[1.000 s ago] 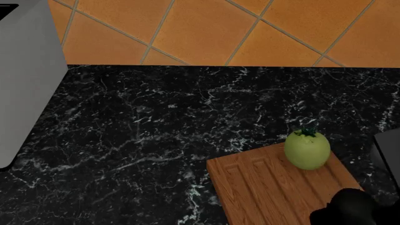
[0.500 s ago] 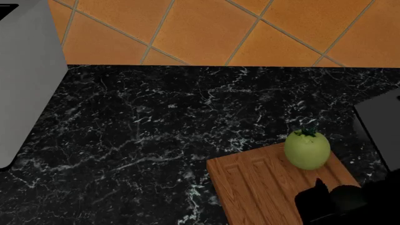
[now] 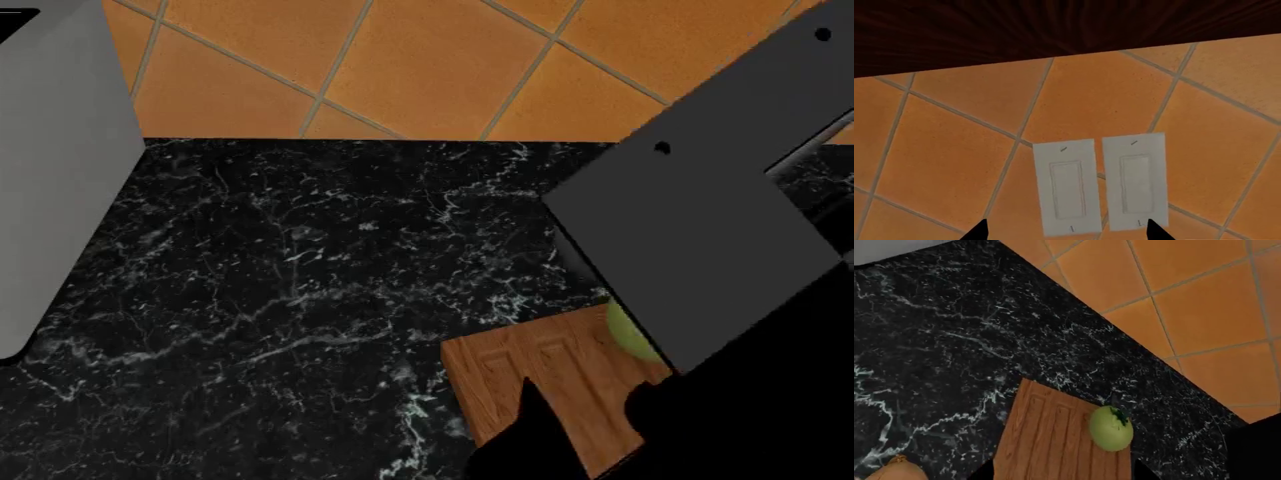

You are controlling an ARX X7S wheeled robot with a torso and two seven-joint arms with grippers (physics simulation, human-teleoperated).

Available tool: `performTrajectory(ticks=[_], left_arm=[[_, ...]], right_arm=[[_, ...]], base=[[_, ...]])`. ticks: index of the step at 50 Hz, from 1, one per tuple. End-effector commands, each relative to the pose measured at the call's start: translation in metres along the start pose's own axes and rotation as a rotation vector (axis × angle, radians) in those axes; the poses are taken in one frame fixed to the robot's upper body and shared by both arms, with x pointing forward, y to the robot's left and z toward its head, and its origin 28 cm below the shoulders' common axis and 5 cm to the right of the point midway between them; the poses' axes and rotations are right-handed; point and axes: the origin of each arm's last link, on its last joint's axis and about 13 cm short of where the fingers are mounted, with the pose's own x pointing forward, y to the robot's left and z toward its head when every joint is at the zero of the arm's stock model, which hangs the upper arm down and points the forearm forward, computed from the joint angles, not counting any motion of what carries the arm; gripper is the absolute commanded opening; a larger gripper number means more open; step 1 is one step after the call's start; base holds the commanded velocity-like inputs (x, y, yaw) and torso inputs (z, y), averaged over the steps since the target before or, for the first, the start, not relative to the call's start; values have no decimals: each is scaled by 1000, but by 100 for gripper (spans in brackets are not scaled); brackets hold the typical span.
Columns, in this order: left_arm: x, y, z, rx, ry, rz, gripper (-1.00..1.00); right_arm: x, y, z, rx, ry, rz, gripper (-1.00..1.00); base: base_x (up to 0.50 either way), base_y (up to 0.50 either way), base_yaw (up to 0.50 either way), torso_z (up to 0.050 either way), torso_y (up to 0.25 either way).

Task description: Place the avocado, onion, tomato and bell pepper on the cutting board.

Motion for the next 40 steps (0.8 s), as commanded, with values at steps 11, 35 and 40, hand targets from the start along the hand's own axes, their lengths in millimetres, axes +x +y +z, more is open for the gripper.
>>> performTrajectory(ticks=[11, 35, 40], left_arm=[[1, -9, 15, -9, -32, -48, 100], [6, -12, 19, 0, -42, -48, 100], [4, -10, 17, -5, -38, -44, 100]], right_arm=[[-50, 19, 13, -60, -100, 347, 100], [-67, 11, 17, -122, 31, 423, 100], [-53, 7, 17, -122, 26, 413, 100]], base=[[0, 0, 0, 0, 0], [0, 0, 0, 0, 0], [0, 0, 0, 0, 0]])
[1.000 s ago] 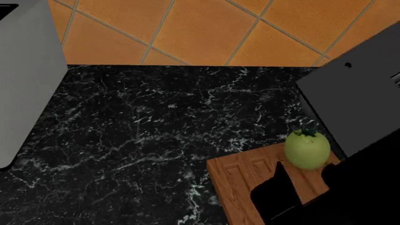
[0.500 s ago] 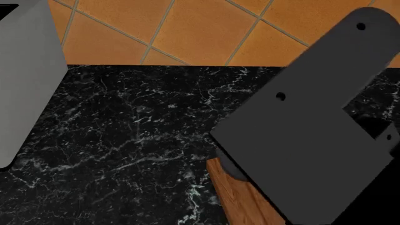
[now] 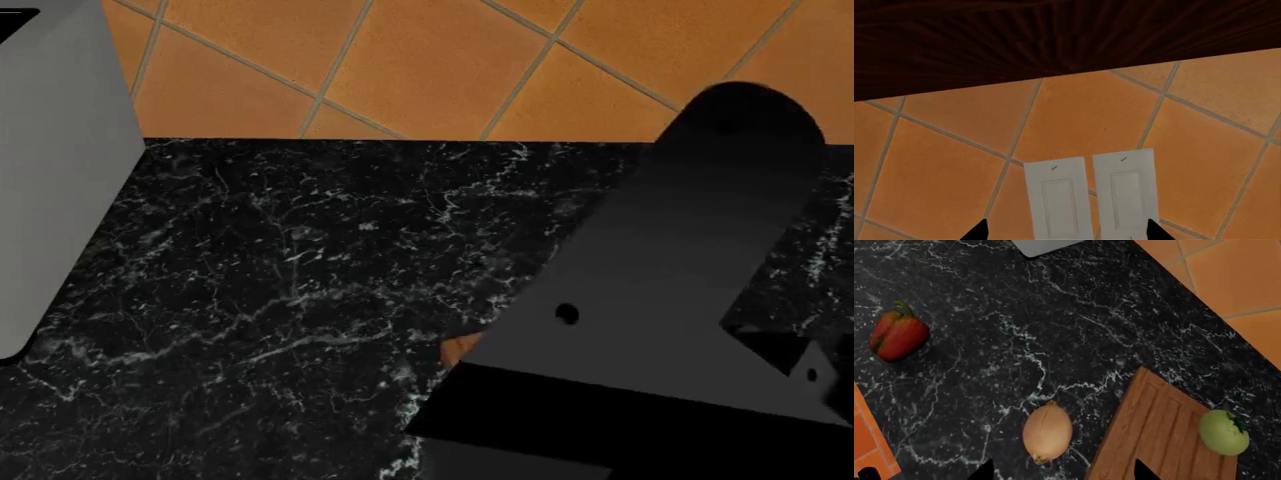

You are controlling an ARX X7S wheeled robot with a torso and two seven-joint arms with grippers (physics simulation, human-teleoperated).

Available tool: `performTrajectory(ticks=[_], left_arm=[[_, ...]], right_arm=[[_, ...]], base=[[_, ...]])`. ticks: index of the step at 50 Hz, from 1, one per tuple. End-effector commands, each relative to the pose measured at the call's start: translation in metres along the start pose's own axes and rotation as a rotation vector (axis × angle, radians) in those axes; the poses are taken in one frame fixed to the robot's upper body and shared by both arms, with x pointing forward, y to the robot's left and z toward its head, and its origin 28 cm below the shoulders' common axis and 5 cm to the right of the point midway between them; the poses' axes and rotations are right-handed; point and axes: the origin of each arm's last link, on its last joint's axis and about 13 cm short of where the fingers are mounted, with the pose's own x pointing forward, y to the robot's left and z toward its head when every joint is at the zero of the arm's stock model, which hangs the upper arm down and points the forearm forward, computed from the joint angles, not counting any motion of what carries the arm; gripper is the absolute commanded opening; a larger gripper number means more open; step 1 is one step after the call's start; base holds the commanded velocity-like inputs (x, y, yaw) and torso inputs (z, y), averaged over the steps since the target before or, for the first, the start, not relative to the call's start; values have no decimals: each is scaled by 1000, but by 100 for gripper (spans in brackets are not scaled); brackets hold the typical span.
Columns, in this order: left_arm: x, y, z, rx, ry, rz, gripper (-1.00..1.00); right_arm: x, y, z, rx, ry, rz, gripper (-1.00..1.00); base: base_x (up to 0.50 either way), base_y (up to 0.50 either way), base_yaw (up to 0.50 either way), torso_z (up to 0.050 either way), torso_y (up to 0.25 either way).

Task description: Place the avocado, onion, tomato and bell pepper on the cutting board.

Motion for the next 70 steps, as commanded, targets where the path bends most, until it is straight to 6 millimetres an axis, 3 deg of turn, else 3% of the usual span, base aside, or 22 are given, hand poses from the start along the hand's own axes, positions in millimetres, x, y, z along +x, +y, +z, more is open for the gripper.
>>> performTrajectory(ticks=[1, 12, 28, 70], left_arm=[[0, -2, 2, -24, -10, -23, 100], [2, -2, -3, -28, -2, -19, 100], [2, 0, -6, -26, 4, -11, 100], [6, 1, -11, -45, 12, -7, 100]], right_arm=[[5, -6, 6, -53, -1, 17, 100], [37, -17, -2, -38, -17, 63, 100], [67, -24, -11, 3, -10, 126, 100], [132, -34, -38, 77, 58, 271, 100]], base=[[0, 0, 0, 0, 0], [0, 0, 0, 0, 0], [0, 0, 0, 0, 0], [0, 0, 0, 0, 0]])
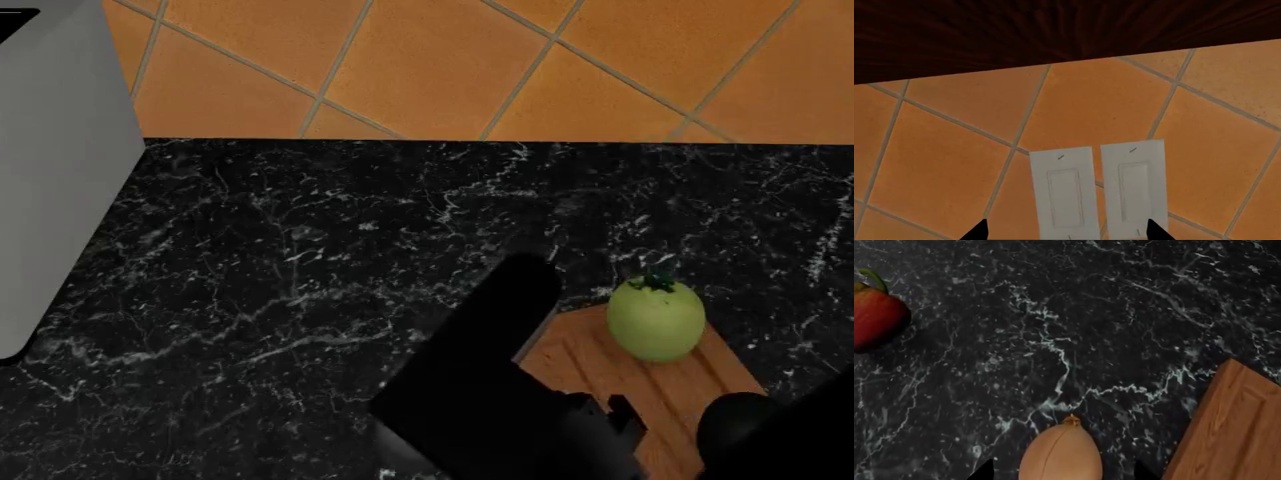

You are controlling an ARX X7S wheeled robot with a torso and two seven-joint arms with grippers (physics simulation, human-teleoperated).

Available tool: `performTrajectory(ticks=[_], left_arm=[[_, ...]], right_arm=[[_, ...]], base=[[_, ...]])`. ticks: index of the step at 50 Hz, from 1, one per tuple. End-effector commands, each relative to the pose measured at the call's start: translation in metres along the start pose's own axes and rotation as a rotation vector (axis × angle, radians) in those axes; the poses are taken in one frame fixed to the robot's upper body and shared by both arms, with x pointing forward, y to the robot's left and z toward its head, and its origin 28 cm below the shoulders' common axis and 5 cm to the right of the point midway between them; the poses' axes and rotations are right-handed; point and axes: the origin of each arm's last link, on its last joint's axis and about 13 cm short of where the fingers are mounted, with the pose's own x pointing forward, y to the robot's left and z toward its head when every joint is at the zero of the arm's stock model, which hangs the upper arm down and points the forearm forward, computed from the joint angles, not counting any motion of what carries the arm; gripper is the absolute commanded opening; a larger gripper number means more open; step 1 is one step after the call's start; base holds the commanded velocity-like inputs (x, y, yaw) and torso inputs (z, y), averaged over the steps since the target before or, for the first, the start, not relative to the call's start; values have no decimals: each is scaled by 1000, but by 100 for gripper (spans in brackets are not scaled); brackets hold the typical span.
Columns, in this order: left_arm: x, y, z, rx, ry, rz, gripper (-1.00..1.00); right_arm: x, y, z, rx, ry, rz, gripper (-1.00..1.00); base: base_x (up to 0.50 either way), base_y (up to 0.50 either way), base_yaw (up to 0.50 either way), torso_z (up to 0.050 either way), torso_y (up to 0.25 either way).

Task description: Place the avocado, onion, tomato and bell pepper on the cutting board.

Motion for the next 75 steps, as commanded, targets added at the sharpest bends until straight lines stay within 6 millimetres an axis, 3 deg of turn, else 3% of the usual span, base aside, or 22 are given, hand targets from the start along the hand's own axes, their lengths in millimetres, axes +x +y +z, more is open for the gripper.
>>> performTrajectory(ticks=[1, 40, 41, 47, 56, 75], left_arm=[[1, -3, 1, -27, -7, -23, 100], [1, 0, -6, -38, 6, -15, 100], [1, 0, -6, -37, 6, -14, 100], [2, 1, -6, -45, 6, -10, 100], [2, 0, -6, -38, 6, -11, 100], [-11, 6, 15, -63, -38, 5, 100]], right_arm=[[16, -4, -2, 0, -2, 53, 100], [46, -12, -28, 66, 75, 106, 100], [45, -12, -26, 62, 71, 98, -100], [38, -8, -17, -6, 85, 82, -100], [7, 5, 7, -89, -9, 2, -100], [-42, 55, 0, -127, -105, -157, -100]], base=[[0, 0, 0, 0, 0], [0, 0, 0, 0, 0], [0, 0, 0, 0, 0], [0, 0, 0, 0, 0], [0, 0, 0, 0, 0], [0, 0, 0, 0, 0]])
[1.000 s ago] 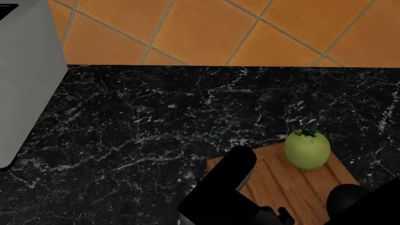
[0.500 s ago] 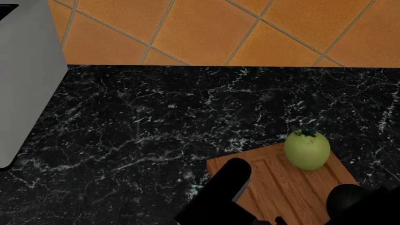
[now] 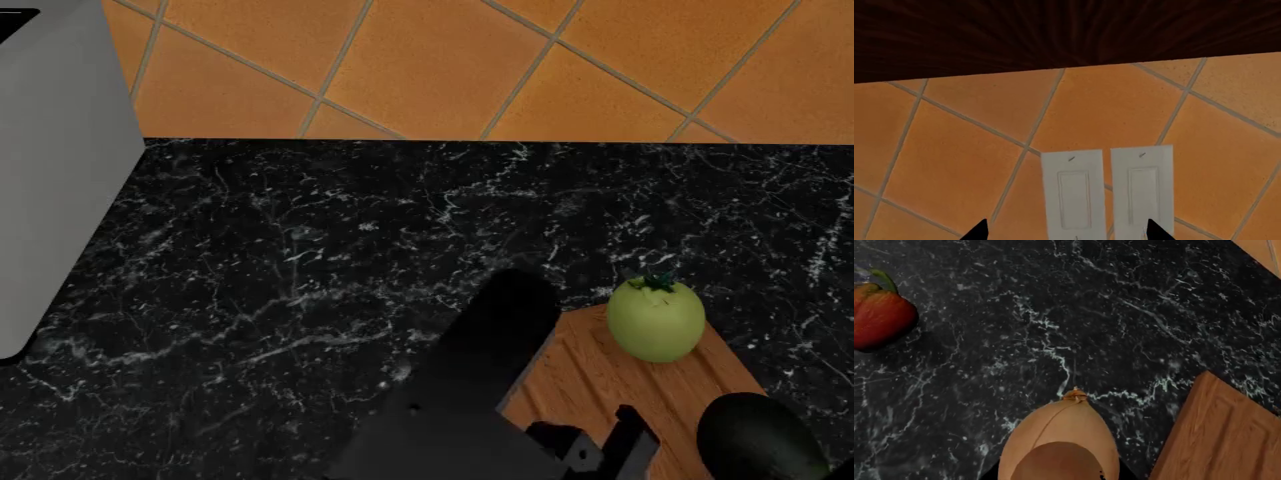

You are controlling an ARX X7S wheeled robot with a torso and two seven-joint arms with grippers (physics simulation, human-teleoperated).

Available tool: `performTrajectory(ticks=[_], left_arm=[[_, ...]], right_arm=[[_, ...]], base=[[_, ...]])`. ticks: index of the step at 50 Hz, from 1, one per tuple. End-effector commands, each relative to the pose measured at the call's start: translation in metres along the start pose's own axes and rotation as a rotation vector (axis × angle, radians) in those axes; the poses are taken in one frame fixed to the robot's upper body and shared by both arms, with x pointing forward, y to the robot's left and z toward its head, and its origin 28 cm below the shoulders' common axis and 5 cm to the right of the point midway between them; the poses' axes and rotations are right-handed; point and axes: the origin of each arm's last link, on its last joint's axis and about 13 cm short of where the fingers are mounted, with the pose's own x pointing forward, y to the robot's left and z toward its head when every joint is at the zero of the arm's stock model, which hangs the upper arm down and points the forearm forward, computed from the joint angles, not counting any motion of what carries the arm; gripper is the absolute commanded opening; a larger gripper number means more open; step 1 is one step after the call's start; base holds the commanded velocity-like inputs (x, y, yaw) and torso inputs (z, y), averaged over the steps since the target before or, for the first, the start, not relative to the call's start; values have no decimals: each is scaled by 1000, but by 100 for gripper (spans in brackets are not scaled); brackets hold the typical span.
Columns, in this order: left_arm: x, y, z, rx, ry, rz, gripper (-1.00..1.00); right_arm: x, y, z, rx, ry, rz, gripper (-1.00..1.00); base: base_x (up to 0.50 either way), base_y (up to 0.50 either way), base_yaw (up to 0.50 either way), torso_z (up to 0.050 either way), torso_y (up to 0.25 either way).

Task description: Place the avocado, onion, tomato and bell pepper on the cutting board.

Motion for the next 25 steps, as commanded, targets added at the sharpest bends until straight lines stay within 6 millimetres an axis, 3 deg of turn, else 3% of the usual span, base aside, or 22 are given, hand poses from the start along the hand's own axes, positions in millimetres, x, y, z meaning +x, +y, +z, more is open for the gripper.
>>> performTrajectory(ticks=[1, 15, 25], left_arm=[[-4, -2, 12, -31, -32, -21, 100], [-2, -5, 12, -36, -36, -32, 100], [-2, -8, 8, -39, -29, -38, 100]], right_arm=[[-31, 25, 3, -47, -59, -84, -100], [-51, 40, -7, -8, -35, -142, -100], [-54, 36, -24, 71, -8, -212, -100]], base=[[0, 0, 0, 0, 0], [0, 0, 0, 0, 0], [0, 0, 0, 0, 0]])
